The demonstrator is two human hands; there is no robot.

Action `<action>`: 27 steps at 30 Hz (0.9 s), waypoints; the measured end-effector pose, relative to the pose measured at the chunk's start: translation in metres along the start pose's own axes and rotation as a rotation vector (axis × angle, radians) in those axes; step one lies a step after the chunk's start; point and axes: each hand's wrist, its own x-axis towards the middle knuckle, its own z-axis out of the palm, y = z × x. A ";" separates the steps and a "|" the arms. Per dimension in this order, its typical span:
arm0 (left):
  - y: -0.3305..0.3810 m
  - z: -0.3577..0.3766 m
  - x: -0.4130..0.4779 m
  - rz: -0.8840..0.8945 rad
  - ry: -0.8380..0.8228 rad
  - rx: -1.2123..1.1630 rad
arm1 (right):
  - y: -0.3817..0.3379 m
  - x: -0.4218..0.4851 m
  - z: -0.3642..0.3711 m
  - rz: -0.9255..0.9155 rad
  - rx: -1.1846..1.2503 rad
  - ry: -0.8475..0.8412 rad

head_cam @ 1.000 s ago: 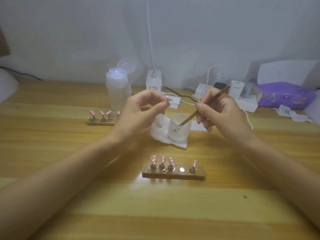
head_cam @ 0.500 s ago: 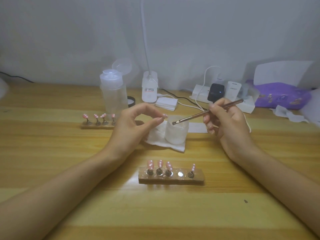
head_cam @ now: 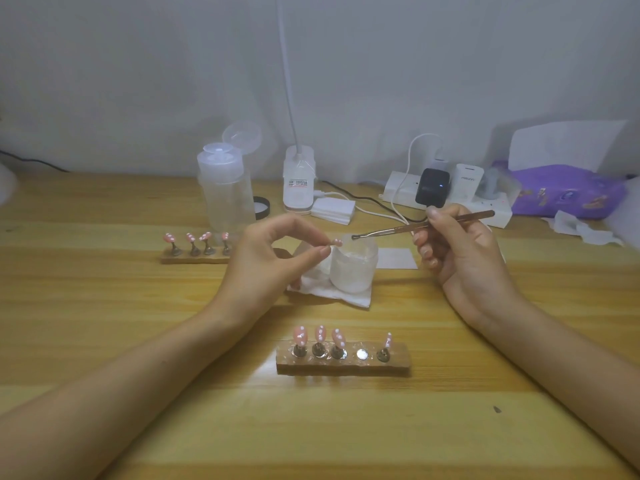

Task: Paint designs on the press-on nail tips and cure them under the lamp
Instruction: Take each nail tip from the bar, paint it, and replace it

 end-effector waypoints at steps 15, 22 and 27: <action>0.000 0.001 0.001 0.097 -0.034 0.060 | -0.001 -0.004 0.003 -0.057 -0.115 -0.132; 0.000 0.000 0.000 0.126 -0.063 0.078 | -0.001 -0.004 0.003 -0.079 -0.113 -0.136; 0.000 0.000 0.001 0.135 -0.074 0.089 | 0.000 -0.003 0.002 -0.065 -0.133 -0.087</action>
